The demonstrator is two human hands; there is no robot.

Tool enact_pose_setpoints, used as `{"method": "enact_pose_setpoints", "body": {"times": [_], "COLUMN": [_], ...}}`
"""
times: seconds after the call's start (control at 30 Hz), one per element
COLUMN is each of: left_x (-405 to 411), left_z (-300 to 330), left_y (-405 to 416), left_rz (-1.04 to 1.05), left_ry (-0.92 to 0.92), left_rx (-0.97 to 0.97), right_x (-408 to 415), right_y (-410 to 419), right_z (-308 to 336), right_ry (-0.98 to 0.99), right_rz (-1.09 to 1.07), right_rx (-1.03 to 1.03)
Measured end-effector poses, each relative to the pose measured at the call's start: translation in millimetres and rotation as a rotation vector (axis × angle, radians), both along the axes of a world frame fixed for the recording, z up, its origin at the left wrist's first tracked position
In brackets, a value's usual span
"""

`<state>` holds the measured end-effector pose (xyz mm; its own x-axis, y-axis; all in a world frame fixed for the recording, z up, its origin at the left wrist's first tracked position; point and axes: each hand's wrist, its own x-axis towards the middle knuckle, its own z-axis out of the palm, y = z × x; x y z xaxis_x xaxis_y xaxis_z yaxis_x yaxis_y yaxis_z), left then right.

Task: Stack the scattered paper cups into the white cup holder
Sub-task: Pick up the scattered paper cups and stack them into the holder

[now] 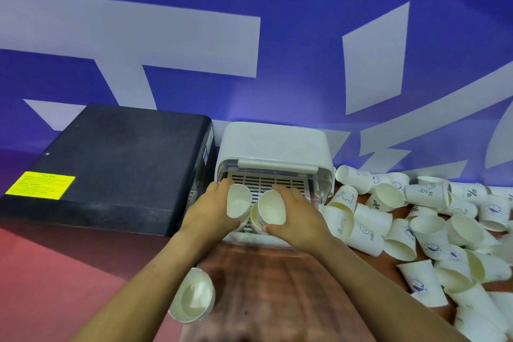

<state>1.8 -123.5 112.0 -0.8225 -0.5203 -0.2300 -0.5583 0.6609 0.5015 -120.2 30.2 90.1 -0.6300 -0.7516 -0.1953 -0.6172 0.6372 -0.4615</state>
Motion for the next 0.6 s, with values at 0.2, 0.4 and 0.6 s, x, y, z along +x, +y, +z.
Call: {"method": "enact_pose_setpoints", "body": {"times": [0.2, 0.4, 0.6], "left_x": [-13, -25, -29], "left_z": [-11, -24, -37], "left_y": [-3, -9, -12], "left_rz": [-0.026, -0.050, -0.076], "left_ry": [-0.147, -0.268, -0.412], "left_rx": [-0.101, -0.147, -0.122], "right_x": [-4, -3, -6], "right_y": [-9, -18, -19], "right_z": [-14, -31, -48], "right_ry": [-0.066, -0.117, -0.123], "right_rz": [-0.043, -0.086, -0.046], "right_rx": [0.023, 0.021, 0.110]}}
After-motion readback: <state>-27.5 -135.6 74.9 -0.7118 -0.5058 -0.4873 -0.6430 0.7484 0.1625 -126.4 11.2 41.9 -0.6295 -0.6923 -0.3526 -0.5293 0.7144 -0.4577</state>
